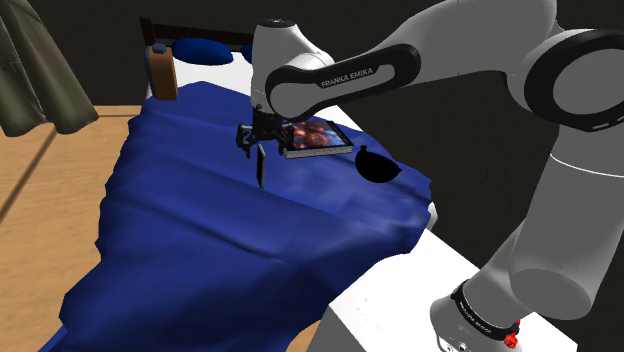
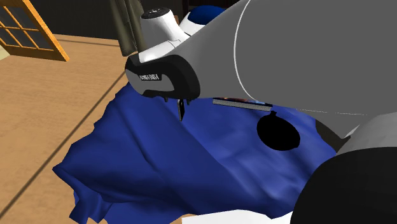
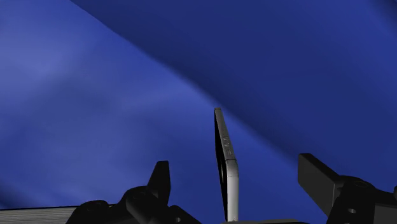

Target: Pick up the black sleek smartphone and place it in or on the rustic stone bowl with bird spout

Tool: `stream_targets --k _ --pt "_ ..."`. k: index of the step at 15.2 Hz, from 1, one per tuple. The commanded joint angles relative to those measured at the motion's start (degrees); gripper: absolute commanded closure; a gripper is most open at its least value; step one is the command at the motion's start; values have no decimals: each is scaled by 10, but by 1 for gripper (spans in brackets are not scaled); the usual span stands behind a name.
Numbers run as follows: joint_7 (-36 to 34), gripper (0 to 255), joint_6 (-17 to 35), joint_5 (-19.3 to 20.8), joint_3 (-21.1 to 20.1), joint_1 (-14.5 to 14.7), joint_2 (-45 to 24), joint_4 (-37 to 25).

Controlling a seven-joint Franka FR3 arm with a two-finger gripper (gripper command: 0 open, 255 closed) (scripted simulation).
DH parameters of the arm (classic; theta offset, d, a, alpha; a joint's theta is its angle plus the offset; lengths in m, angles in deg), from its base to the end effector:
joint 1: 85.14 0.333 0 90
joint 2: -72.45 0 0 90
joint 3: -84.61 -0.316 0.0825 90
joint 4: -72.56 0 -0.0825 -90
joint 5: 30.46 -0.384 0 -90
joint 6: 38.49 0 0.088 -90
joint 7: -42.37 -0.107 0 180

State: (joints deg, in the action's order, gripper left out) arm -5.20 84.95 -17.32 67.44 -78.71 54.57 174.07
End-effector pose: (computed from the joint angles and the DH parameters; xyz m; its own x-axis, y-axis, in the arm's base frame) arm 0.6011 0.2362 0.3996 0.9413 -0.3084 0.1369 -0.3132 -0.9496 0.0139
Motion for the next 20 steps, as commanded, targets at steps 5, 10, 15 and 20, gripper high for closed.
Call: stream_targets --k 5,10,15,20 --pt "0 255 0 0 0 0 0 0" --pt "0 255 0 0 0 0 0 0" --pt "5 255 -19 -5 -2 -1 8 -12" --pt "12 255 -53 -12 -4 -1 19 -36"
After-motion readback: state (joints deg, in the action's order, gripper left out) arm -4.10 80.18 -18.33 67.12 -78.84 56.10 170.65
